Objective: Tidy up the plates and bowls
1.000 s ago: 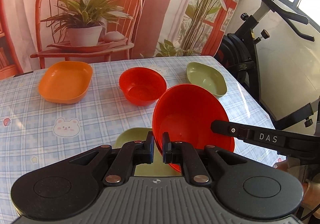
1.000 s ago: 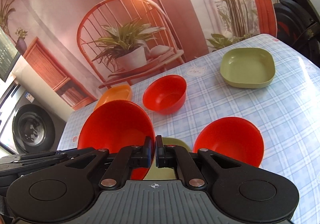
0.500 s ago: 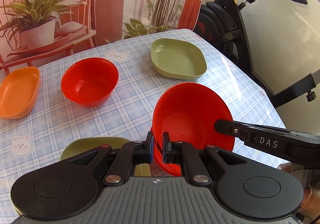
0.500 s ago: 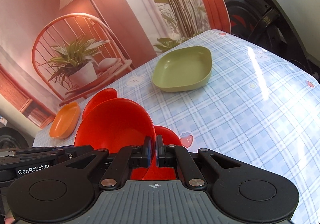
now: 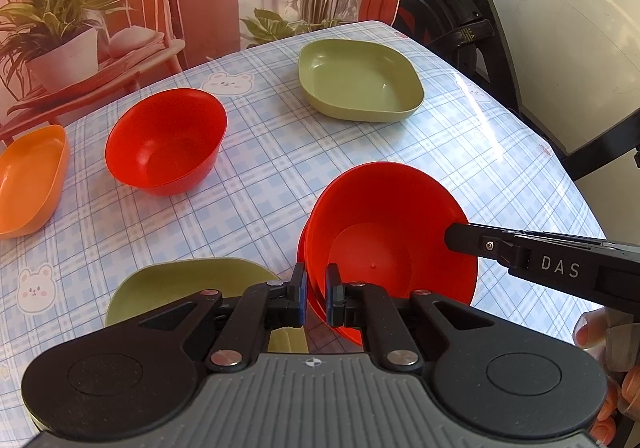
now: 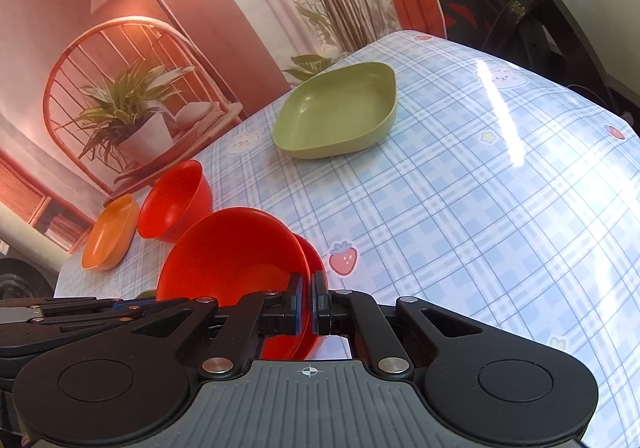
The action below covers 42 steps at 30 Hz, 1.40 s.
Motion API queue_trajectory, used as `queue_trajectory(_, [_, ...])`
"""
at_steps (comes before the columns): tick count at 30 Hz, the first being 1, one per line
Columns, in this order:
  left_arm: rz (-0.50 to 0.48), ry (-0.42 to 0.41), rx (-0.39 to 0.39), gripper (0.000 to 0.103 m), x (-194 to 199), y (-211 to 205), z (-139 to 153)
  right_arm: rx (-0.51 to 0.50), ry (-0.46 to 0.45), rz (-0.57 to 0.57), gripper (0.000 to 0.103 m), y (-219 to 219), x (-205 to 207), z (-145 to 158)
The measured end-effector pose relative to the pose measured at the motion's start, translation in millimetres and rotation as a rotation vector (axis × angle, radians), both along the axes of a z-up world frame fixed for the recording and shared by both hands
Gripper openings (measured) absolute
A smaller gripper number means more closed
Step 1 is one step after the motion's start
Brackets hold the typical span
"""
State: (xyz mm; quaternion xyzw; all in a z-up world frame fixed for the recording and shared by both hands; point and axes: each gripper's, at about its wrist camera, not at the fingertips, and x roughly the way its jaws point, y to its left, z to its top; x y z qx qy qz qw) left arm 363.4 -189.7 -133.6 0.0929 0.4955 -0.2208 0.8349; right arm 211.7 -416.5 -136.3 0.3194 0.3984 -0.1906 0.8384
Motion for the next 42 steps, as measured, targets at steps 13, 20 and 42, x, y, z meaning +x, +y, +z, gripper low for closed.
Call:
queue_trajectory(13, [0.006,0.037,-0.048,0.032,5,4,-5,-0.061,0.008,0.006,0.009,2,1,3])
queue_trajectory(20, [0.059,-0.002,-0.141,0.050,9,26,5,-0.121,-0.045,0.037,0.030,3,2,19])
queue_trajectory(42, [0.173,-0.072,-0.480,0.098,38,114,35,-0.090,-0.167,0.084,0.103,13,33,41])
